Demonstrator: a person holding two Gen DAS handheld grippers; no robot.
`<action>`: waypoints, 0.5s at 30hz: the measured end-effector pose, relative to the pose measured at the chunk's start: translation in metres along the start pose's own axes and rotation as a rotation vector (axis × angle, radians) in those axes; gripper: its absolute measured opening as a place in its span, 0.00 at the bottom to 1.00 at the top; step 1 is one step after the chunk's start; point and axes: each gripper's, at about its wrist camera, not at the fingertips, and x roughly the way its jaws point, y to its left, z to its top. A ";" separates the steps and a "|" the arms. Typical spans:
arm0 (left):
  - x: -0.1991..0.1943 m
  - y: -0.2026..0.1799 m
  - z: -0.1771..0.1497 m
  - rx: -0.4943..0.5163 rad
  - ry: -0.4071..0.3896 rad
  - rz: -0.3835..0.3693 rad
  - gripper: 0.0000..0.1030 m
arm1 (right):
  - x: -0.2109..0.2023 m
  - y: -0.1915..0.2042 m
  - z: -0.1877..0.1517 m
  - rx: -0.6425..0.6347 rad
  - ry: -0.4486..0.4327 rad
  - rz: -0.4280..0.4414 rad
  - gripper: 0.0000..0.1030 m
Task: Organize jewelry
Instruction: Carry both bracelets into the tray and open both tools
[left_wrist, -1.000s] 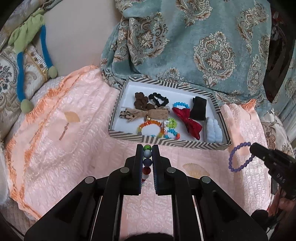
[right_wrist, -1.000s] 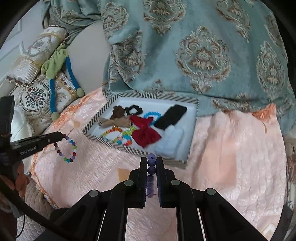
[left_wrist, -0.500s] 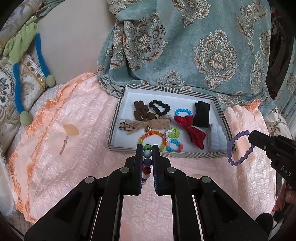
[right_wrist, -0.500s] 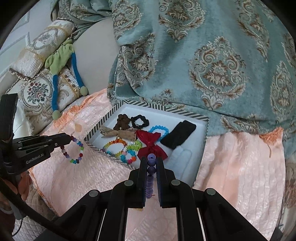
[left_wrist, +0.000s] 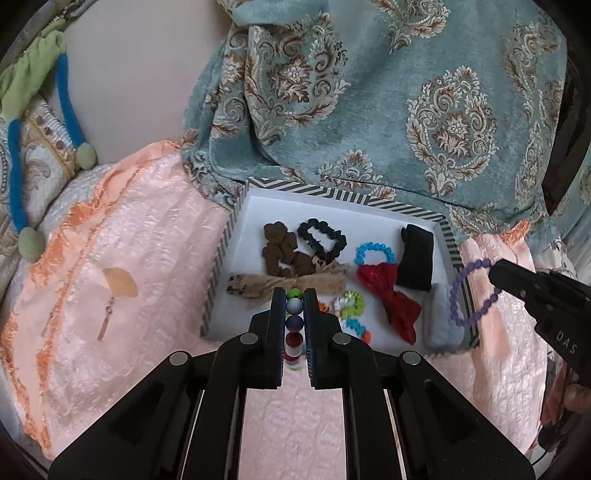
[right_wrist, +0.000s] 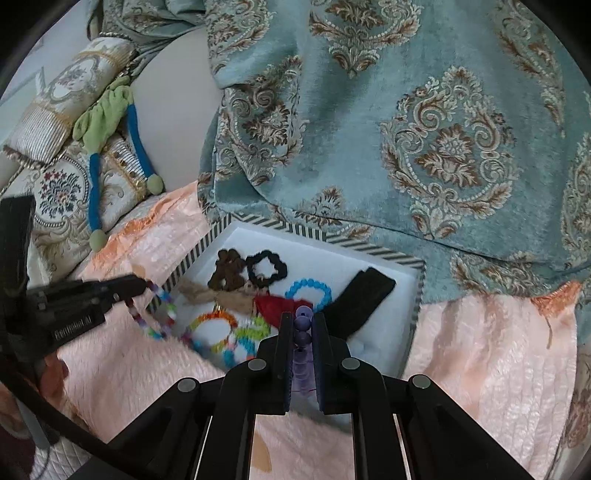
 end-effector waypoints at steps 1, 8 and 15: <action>0.005 -0.001 0.002 -0.005 0.005 -0.006 0.08 | 0.007 -0.001 0.005 0.005 0.005 0.003 0.08; 0.051 -0.005 0.022 -0.013 0.056 -0.004 0.08 | 0.060 -0.009 0.025 0.052 0.039 0.036 0.08; 0.080 -0.004 0.057 -0.020 0.049 -0.019 0.08 | 0.101 -0.015 0.049 0.067 0.042 0.064 0.08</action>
